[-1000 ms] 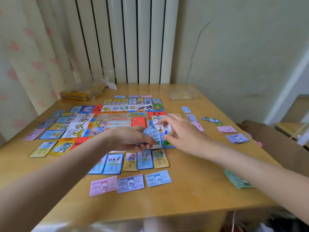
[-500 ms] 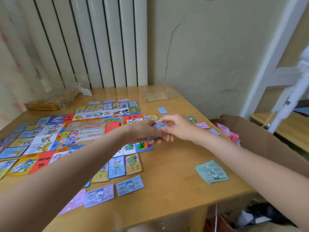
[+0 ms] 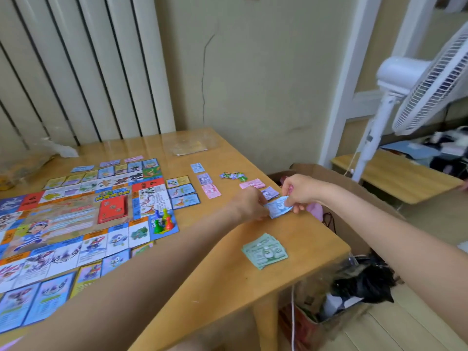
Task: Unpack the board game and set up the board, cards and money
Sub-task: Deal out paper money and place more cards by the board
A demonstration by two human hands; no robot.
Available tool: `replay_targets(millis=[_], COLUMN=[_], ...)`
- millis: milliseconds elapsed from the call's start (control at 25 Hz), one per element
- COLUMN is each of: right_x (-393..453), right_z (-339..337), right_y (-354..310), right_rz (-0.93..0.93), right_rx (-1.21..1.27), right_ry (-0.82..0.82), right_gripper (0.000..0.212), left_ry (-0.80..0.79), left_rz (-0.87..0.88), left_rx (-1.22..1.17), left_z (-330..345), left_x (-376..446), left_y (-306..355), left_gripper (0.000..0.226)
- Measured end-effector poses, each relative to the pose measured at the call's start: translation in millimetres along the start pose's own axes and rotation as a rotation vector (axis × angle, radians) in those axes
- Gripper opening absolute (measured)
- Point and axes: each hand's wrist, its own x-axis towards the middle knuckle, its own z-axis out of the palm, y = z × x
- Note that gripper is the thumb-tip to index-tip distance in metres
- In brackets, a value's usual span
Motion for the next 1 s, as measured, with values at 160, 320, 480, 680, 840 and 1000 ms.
replay_targets(millis=[160, 320, 480, 680, 840, 1000], right_x=[-4, -13, -28, -30, -39, -39], right_z=[5, 7, 18, 23, 24, 23], right_y=[-5, -29, -57, -64, -65, -64], right_rz=[-0.003, -0.069, -0.331, -0.391, -0.377, -0.364], right_rx=[-0.3, -0.49, -0.369, -0.359, -0.3, -0.198], right_ry=[0.047, 0.199, -0.114, -0.11, -0.168, -0.212], right_gripper=[0.017, 0.03, 0.017, 0.017, 0.022, 0.026], left_ry=[-0.1, -0.335, -0.334, -0.25, -0.294, -0.369], left_rz=[-0.063, -0.165, -0.016, 0.017, -0.032, -0.131], left_rx=[0.096, 0.319, 0.572, 0.532, 0.345, -0.103], left_z=[-10, -22, -12, -1, -1, -8], left_x=[-8, -33, -52, -58, -54, -56], left_y=[0, 4, 14, 15, 9, -12], left_gripper=[0.025, 0.04, 0.054, 0.055, 0.059, 0.033])
